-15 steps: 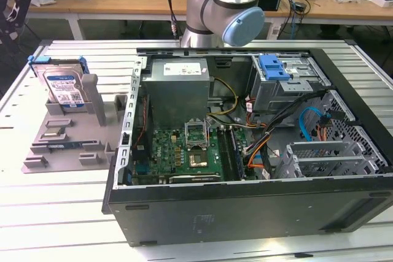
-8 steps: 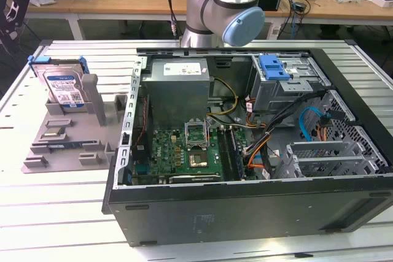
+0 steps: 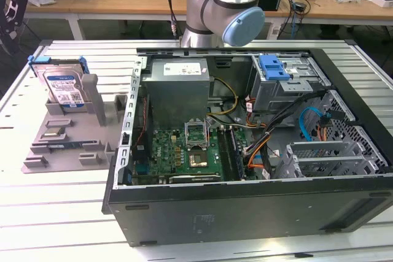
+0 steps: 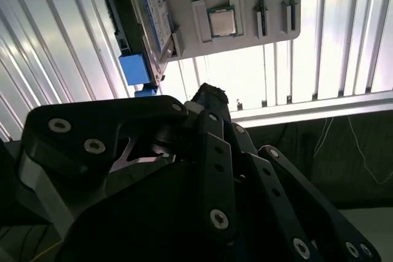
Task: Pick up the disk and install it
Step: 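Pick up the disk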
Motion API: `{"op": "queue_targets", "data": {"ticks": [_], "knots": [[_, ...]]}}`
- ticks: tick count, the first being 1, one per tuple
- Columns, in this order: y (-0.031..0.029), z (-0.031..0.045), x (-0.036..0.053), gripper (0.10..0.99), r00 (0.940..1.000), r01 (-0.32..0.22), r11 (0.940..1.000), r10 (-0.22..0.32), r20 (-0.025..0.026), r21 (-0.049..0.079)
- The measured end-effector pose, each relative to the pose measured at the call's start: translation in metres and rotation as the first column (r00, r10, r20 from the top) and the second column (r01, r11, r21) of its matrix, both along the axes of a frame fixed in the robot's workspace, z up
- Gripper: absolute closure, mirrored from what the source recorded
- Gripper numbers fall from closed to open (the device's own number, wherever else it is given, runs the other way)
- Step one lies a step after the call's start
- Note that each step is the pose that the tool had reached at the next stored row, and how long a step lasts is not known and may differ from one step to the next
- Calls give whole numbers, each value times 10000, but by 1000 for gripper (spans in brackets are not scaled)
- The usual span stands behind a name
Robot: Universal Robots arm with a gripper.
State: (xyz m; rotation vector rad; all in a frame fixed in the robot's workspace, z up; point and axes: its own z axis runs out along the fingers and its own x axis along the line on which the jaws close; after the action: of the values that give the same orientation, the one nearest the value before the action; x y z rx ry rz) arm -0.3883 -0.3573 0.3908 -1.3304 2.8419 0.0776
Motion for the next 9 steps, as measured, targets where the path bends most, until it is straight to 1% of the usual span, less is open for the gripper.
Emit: {"op": "queue_targets", "data": {"ticks": [5, 8, 9], "knots": [[0, 1, 0, 980, 9984, -574, 9984, 574, -1, -1], [0, 0, 0, 980, 9950, -997, 9950, 997, 0, -1], [0, 0, 0, 980, 9926, -1212, 9926, 1212, 0, 0]]}}
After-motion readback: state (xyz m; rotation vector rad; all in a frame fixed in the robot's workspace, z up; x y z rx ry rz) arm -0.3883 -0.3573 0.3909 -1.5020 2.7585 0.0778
